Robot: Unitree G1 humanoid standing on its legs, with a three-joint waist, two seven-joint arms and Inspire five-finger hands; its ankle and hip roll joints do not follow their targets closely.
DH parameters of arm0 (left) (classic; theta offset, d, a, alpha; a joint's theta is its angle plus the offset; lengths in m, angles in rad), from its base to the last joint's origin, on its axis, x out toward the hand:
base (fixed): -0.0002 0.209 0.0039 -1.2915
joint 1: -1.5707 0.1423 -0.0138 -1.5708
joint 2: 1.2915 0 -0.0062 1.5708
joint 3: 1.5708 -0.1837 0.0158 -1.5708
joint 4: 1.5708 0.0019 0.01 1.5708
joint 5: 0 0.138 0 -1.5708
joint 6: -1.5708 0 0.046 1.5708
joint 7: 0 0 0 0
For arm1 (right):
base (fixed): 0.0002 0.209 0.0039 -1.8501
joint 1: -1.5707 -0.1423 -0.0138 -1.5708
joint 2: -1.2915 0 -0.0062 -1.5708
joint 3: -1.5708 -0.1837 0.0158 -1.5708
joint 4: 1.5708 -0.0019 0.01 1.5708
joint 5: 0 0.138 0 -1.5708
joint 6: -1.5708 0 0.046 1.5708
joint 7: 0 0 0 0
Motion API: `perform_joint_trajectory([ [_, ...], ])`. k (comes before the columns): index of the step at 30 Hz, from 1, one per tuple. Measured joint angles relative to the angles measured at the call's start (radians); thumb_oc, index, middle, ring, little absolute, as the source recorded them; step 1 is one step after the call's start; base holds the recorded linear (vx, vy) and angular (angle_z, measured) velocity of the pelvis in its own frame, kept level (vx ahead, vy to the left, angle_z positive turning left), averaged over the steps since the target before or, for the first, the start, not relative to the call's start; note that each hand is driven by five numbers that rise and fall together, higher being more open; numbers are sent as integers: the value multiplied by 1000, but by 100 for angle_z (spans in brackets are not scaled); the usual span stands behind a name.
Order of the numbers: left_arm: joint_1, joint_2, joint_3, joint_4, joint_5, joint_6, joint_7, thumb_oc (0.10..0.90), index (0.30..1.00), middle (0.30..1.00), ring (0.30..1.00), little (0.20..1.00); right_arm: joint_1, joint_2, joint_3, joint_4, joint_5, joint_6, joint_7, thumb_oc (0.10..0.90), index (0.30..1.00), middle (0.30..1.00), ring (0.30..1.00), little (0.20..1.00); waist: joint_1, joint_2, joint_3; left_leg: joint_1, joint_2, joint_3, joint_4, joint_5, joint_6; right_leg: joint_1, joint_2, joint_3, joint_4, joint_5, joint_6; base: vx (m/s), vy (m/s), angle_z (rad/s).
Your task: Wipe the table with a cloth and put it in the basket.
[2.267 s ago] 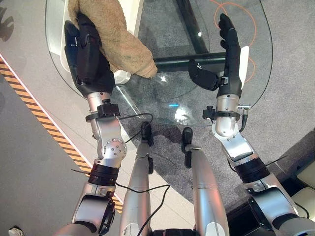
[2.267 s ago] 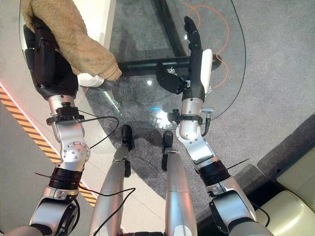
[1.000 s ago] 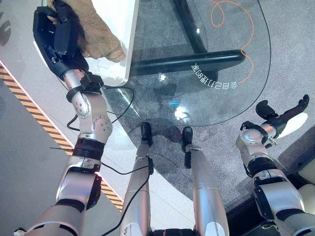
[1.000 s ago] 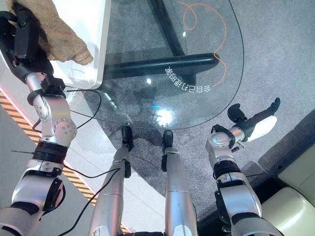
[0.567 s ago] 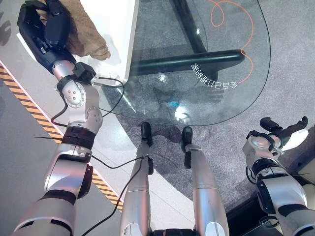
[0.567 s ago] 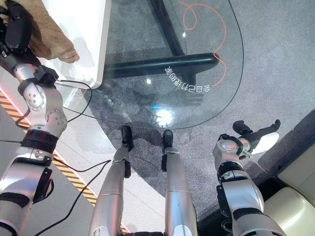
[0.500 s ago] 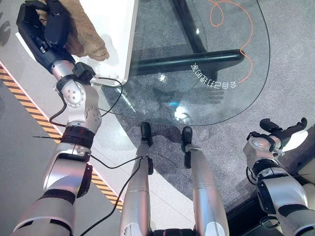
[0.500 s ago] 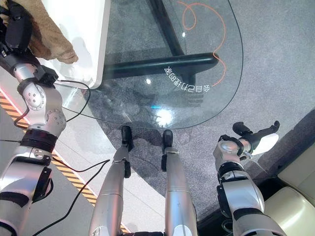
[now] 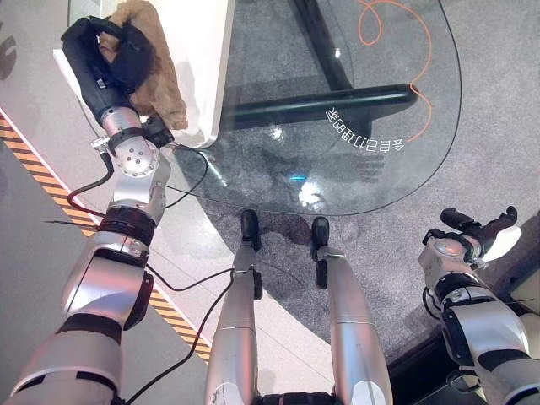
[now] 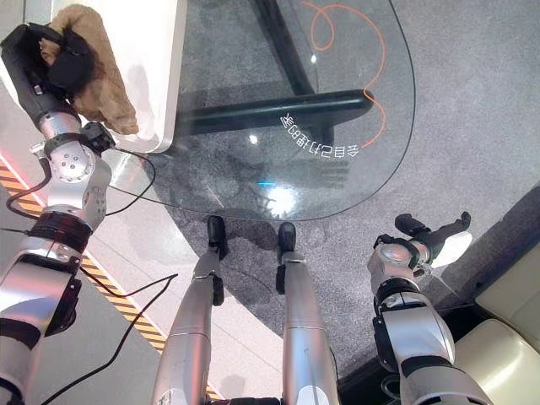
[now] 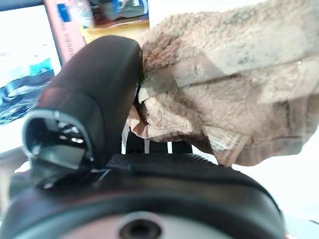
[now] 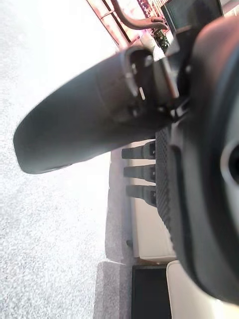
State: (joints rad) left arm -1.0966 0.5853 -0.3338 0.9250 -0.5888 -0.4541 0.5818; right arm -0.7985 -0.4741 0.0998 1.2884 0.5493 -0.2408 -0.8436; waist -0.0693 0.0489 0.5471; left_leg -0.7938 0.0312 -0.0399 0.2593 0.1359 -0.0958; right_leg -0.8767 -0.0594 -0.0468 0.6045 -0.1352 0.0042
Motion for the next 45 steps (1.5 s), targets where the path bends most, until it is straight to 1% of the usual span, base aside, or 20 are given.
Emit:
perform_joint_trajectory([
  [4,-16,20,-21,25,56,42,-1,100,300,300,300,200,-16,0,3,0,0,0,12,800,900,900,900,900,-17,0,0,-8,0,0,0,0,0,-7,0,0,0,1,1,0,0,0],
  [8,-45,20,-57,57,87,82,-7,100,300,300,300,200,-16,-1,9,1,0,0,13,800,900,900,900,900,-22,0,0,-10,0,1,0,0,0,-9,0,1,-1,1,1,0,0,0],
  [12,-56,22,-88,73,105,100,-18,100,300,300,300,200,-17,-1,19,1,0,-1,14,800,900,900,900,900,-25,0,0,-10,0,1,0,0,0,-10,0,1,-2,1,1,0,0,0],
  [15,-66,22,-90,94,126,122,-28,100,300,300,300,200,-18,-1,19,1,0,-1,15,800,900,900,900,900,-28,0,0,-12,0,2,0,0,0,-12,1,2,-3,1,1,0,0,0],
  [22,-83,23,-105,101,147,128,-32,100,300,300,300,200,-23,-1,19,1,0,-1,15,800,900,900,900,900,-37,0,0,-18,1,4,-11,0,0,-20,2,3,-12,3,3,0,0,0],
  [24,-92,23,-130,105,166,146,-38,100,300,300,300,200,-23,-1,19,1,0,-1,15,800,900,900,900,900,-39,0,0,-18,1,5,-14,0,0,-20,1,4,-14,4,3,0,0,0],
  [27,-96,23,-132,117,182,167,-52,100,300,300,300,200,-32,-1,21,1,0,-1,16,800,900,900,900,900,-43,0,0,-21,1,6,-16,0,0,-23,1,4,-15,3,3,0,0,0],
  [28,-97,23,-132,119,183,169,-52,141,335,335,335,241,-34,-1,21,1,0,-1,16,800,900,900,900,900,-44,0,0,-22,1,6,-16,0,0,-25,1,4,-14,3,3,0,0,0],
  [29,-102,23,-132,122,183,173,-53,152,345,345,345,252,-39,-2,21,1,0,-1,16,800,900,900,900,900,-43,0,0,-28,2,7,-15,0,0,-30,2,4,-14,3,3,0,0,0],
  [30,-107,23,-132,125,183,178,-53,309,479,479,479,409,-42,-2,21,1,0,-1,16,800,900,900,900,900,-43,0,0,-32,2,7,-15,0,0,-35,2,4,-12,4,3,0,0,0],
  [31,-110,23,-133,126,183,187,-54,405,561,561,561,505,-45,-1,21,1,0,-1,17,800,900,900,900,900,-42,0,0,-33,2,7,-15,0,0,-38,2,5,-11,4,3,0,0,0],
  [32,-110,23,-135,128,183,193,-55,473,620,620,620,573,-45,-1,21,1,0,-1,18,800,900,900,900,900,-43,0,0,-33,2,8,-15,0,0,-38,2,5,-11,4,3,0,0,0],
  [33,-112,23,-137,131,183,196,-56,753,860,860,860,853,-46,-2,21,2,0,-1,18,800,900,900,900,900,-43,0,0,-33,2,9,-15,0,0,-38,2,5,-11,4,3,0,0,0],
  [34,-117,23,-144,136,183,201,-56,800,900,900,900,900,-46,-2,21,2,0,-1,18,800,900,900,900,900,-43,0,0,-33,2,9,-15,0,0,-38,2,5,-12,4,3,0,0,0],
  [45,-166,25,-149,137,183,203,-68,800,900,900,900,900,-53,-1,22,2,0,-2,18,800,900,900,900,900,-42,0,0,-32,2,9,-15,1,1,-38,2,5,-10,4,3,0,0,0],
])
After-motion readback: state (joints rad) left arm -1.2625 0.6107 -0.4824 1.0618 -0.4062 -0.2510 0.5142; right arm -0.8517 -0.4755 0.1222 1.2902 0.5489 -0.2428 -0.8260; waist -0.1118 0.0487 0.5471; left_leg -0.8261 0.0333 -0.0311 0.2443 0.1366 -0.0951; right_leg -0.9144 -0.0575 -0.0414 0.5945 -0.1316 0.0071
